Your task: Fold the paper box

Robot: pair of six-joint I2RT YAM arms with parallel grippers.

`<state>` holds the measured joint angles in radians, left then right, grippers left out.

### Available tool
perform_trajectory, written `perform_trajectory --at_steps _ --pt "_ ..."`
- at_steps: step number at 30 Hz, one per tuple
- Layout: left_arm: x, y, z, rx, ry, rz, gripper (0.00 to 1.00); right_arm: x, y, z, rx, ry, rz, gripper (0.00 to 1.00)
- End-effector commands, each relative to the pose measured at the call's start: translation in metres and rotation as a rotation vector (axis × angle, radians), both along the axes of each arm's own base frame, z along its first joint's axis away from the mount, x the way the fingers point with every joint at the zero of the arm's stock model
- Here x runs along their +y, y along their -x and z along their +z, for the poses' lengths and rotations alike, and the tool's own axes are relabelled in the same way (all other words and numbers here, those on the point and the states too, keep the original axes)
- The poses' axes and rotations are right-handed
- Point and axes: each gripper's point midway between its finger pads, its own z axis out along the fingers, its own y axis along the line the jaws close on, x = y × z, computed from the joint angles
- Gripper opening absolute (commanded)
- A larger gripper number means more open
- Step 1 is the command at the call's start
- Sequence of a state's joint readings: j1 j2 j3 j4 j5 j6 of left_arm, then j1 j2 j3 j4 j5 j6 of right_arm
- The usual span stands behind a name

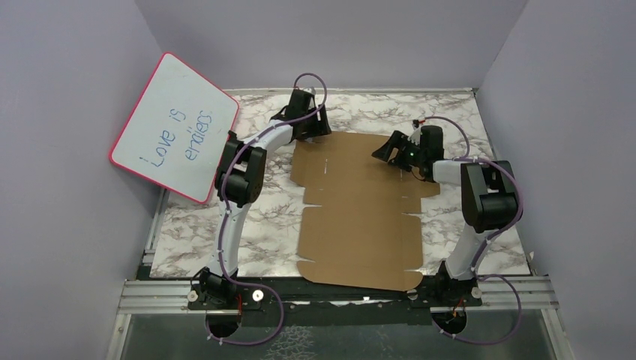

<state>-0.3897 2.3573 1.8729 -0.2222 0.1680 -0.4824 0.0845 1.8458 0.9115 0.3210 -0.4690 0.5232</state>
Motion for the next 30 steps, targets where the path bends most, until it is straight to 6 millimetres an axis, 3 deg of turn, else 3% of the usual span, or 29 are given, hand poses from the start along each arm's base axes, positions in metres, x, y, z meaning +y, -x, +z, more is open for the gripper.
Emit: perform_trajectory --at_steps 1,14,23,24,27,30 --pt "-0.013 0.007 0.036 -0.041 0.095 -0.035 0.71 0.012 0.001 -0.006 0.008 -0.012 0.034 0.85" --pt "-0.015 0.022 0.073 -0.126 0.17 -0.041 0.58 0.02 0.003 -0.012 0.022 0.0 0.049 0.85" --pt "-0.027 0.029 0.066 -0.107 0.175 -0.071 0.45 0.026 0.005 -0.015 0.028 0.003 0.059 0.85" --pt "-0.024 0.029 0.066 -0.107 0.159 -0.059 0.47 0.026 0.005 -0.015 0.028 0.004 0.059 0.85" --pt "-0.002 0.022 0.06 -0.118 0.054 0.022 0.67 0.027 0.006 -0.017 0.032 0.005 0.061 0.85" --pt "0.01 0.016 0.05 -0.106 0.011 0.052 0.7 0.027 0.006 -0.017 0.032 0.005 0.062 0.85"
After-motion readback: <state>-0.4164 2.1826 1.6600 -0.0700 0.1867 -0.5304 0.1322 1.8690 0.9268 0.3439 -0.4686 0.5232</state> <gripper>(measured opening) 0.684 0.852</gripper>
